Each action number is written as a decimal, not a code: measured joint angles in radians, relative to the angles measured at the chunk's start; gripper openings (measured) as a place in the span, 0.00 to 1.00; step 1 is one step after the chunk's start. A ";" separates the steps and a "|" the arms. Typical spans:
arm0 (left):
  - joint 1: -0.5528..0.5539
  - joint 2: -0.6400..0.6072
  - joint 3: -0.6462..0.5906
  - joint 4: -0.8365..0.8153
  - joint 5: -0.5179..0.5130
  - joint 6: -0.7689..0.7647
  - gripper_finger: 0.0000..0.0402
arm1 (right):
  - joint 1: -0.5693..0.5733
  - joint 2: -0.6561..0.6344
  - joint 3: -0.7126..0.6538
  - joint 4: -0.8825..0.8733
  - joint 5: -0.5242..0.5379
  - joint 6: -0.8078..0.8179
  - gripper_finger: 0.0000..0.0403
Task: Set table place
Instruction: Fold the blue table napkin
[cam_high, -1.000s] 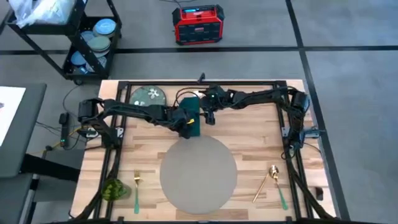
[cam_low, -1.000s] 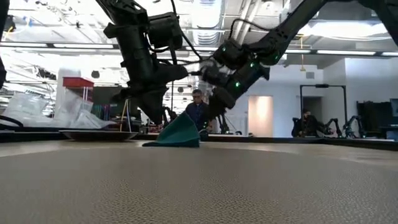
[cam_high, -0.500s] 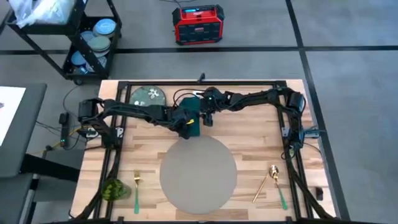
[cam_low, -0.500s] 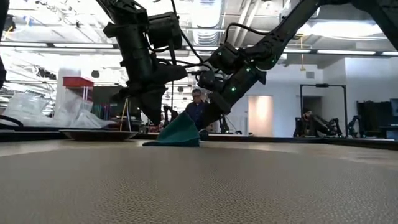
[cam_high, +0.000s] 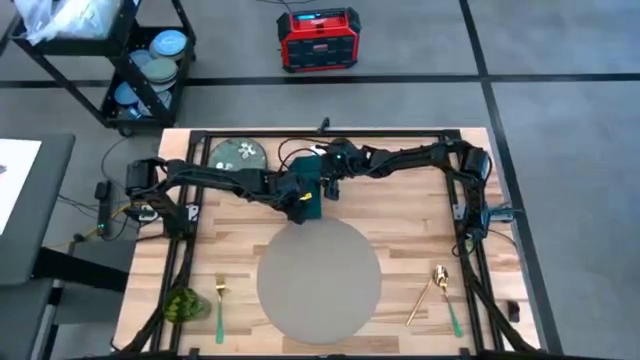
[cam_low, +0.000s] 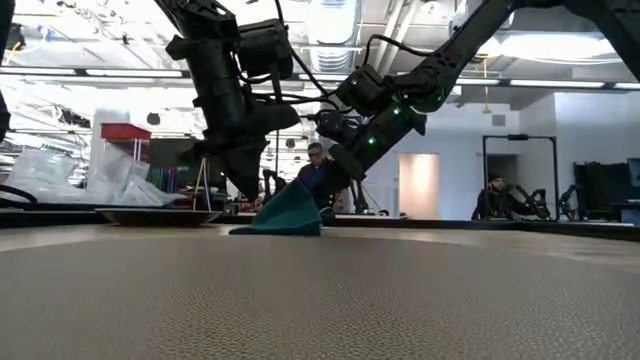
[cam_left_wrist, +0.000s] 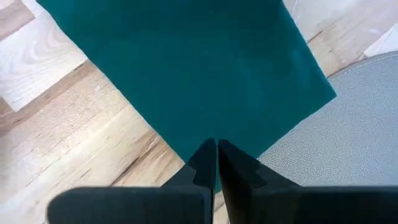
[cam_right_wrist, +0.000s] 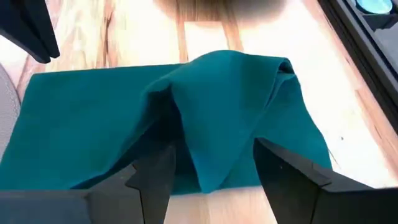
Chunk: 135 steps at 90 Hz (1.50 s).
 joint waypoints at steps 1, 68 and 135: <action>0.000 0.000 0.000 0.000 -0.001 0.000 0.00 | 0.001 0.003 0.001 0.003 0.000 0.001 0.50; 0.000 0.000 0.000 0.005 -0.009 0.003 0.00 | 0.028 0.045 0.005 -0.016 0.121 0.043 0.28; 0.000 0.000 0.000 0.021 -0.012 0.019 0.00 | 0.022 0.045 0.135 -0.205 0.156 0.022 0.00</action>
